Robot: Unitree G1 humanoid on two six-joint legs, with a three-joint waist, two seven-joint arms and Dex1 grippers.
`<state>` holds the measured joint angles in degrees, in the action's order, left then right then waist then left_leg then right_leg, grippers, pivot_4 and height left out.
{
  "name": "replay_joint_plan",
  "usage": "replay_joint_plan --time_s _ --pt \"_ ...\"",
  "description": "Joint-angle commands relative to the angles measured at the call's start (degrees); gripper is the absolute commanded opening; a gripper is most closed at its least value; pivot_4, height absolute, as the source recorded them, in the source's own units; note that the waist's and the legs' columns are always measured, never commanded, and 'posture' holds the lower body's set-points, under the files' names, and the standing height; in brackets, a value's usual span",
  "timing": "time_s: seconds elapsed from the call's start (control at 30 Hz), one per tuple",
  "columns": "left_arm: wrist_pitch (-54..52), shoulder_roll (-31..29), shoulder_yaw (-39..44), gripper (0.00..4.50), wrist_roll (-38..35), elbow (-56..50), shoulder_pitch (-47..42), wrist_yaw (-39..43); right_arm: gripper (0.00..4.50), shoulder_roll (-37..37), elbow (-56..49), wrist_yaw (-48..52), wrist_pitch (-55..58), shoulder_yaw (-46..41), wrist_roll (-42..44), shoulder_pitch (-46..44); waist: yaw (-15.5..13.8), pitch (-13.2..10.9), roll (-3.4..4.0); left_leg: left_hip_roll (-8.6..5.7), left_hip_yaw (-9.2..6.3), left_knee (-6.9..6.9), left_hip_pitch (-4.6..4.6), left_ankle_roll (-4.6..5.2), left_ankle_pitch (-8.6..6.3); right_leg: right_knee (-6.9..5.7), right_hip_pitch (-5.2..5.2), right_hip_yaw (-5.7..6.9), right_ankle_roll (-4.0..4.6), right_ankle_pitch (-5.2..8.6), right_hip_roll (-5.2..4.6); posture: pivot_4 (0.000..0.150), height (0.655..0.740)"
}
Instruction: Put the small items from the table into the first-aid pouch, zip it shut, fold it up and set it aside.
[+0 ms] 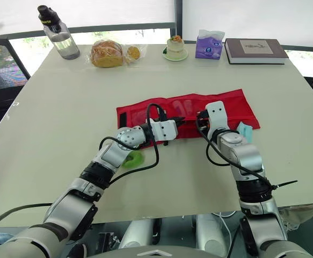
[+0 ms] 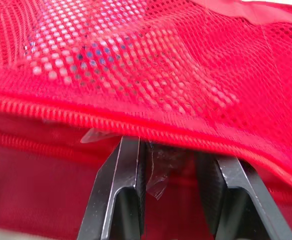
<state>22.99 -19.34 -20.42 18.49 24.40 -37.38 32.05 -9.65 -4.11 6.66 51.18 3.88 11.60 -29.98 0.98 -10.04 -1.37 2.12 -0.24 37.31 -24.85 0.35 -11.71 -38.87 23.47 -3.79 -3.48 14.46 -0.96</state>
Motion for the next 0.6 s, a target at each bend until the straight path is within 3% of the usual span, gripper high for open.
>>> replay_joint_plan --time_s 0.03,0.17,0.37,0.6 --pt "2.49 0.64 0.11 0.00 -1.46 -0.45 -0.74 0.32 0.87 2.54 1.09 -2.49 -4.57 -3.68 -0.16 -1.88 0.00 0.00 0.00 0.00 0.00 -0.01 -0.01 0.00 0.00 0.00 0.01 0.00 0.00 0.00 0.00 0.150 0.7400" --pt "3.01 0.97 0.01 0.00 -1.74 0.43 -0.93 0.64 0.87 2.86 2.41 -1.67 -6.23 -4.18 -0.39 -2.15 -0.10 0.00 0.01 -0.01 0.02 0.00 -0.03 0.00 0.00 0.02 0.01 0.00 0.00 0.00 -0.02 0.150 0.7400" --pt "3.60 0.59 0.85 0.00 -2.22 3.12 -2.02 0.93 3.50 1.71 -1.58 -1.36 -4.92 -3.43 -1.29 1.38 -0.01 -0.01 0.01 0.00 -0.01 -0.03 -0.01 0.00 0.00 0.00 0.03 0.01 0.00 0.00 0.01 0.150 0.7400" --pt "3.18 -0.33 2.37 0.00 -3.25 6.73 -3.73 0.47 3.50 -0.30 -14.04 1.13 0.88 -2.60 1.01 8.18 -0.01 -0.01 0.01 0.00 -0.01 -0.03 -0.02 0.00 0.00 0.00 0.03 0.00 0.00 0.00 0.00 0.150 0.7400"
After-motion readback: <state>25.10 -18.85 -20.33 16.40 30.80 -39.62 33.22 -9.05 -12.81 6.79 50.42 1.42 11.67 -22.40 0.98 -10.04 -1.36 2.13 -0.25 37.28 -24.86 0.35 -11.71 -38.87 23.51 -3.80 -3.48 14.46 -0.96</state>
